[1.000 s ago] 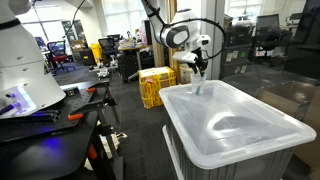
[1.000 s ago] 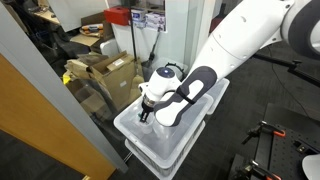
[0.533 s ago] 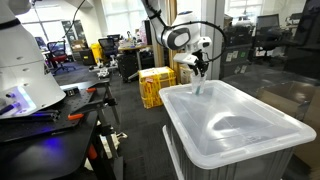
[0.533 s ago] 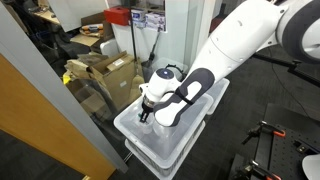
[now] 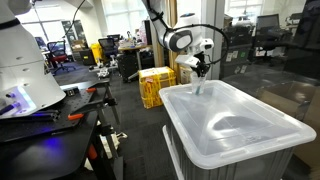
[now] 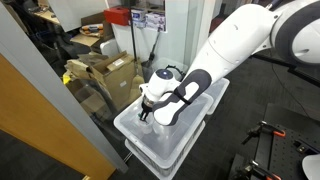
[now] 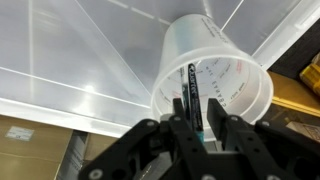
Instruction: Remove the marker out of the cup
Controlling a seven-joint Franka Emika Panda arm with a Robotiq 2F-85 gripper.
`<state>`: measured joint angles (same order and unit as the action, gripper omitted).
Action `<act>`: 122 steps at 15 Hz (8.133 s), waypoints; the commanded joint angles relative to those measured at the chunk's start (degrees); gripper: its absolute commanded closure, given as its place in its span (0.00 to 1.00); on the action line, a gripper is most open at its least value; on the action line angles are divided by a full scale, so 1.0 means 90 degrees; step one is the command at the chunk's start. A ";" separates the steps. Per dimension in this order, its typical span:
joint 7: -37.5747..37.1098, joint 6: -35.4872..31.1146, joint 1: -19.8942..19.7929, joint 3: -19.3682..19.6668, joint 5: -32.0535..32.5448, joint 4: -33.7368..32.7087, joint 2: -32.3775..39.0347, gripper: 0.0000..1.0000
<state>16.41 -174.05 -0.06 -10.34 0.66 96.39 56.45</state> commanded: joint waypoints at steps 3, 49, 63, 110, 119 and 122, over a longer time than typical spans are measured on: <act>-0.0130 0.0287 -0.0202 -0.0230 0.0145 -0.0368 0.0217 0.99; -0.1563 -0.2057 0.2920 0.2769 0.0040 0.2312 -0.2073 0.95; -0.1573 -0.2690 0.4955 0.5254 -0.2424 0.3302 -0.2285 0.95; -0.3432 -0.2682 -0.4365 -0.1584 0.0717 0.3544 -0.2198 0.55; -0.3373 -0.2682 -0.4197 -0.1503 0.0672 0.3649 -0.2312 0.00; -0.3361 -0.2683 -0.4113 -0.1474 0.0659 0.3655 -0.2340 0.00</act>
<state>-13.56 -198.19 -37.75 -23.83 6.34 128.24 36.89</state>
